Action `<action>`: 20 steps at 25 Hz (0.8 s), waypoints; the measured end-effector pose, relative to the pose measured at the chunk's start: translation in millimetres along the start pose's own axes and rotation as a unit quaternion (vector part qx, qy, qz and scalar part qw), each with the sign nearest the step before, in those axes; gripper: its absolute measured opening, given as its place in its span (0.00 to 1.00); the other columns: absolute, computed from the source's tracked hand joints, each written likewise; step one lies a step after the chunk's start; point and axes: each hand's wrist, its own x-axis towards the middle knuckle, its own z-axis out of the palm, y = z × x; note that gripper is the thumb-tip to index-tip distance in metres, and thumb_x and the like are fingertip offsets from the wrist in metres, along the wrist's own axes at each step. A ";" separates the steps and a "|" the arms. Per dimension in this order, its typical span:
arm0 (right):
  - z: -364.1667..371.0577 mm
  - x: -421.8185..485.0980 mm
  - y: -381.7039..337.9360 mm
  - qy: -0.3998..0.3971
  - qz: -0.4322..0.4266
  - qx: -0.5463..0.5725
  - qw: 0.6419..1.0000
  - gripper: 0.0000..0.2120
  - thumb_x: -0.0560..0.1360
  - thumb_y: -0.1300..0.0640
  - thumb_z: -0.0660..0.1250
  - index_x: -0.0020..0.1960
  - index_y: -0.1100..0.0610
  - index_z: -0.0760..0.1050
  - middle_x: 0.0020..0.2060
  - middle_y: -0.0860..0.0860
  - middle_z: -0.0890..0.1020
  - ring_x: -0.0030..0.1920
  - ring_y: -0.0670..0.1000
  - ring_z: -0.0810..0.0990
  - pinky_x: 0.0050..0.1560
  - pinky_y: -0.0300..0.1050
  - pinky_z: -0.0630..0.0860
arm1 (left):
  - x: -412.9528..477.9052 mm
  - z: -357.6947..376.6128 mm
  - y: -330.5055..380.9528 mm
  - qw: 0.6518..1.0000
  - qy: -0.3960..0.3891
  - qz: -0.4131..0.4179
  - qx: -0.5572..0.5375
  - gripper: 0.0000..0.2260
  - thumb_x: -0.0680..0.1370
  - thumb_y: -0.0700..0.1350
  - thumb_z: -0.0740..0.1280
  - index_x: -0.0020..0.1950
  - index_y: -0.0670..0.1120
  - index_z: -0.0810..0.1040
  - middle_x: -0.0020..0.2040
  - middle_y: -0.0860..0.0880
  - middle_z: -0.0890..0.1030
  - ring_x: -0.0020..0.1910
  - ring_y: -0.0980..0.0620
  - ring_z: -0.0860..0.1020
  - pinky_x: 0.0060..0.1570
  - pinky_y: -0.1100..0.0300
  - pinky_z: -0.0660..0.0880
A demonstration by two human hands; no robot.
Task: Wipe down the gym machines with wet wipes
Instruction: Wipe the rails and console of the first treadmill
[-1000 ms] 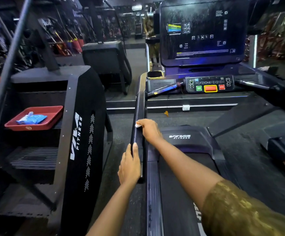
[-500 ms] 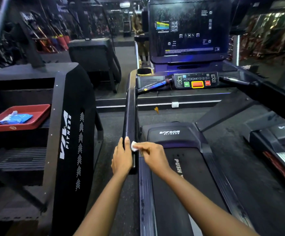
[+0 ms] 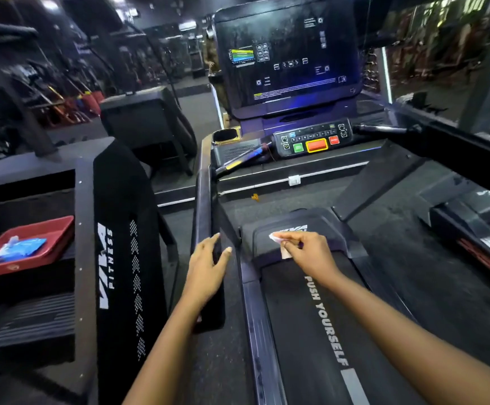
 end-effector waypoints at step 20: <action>-303.6 154.2 172.2 0.363 0.142 -0.095 0.916 0.11 0.74 0.66 0.66 0.51 0.56 0.83 0.45 0.43 0.82 0.37 0.25 0.74 0.41 0.21 0.68 | 294.3 334.5 243.6 0.865 -0.243 0.435 0.064 0.33 0.73 0.62 0.51 0.72 0.45 0.67 0.69 0.43 0.70 0.72 0.43 0.63 0.72 0.51 0.59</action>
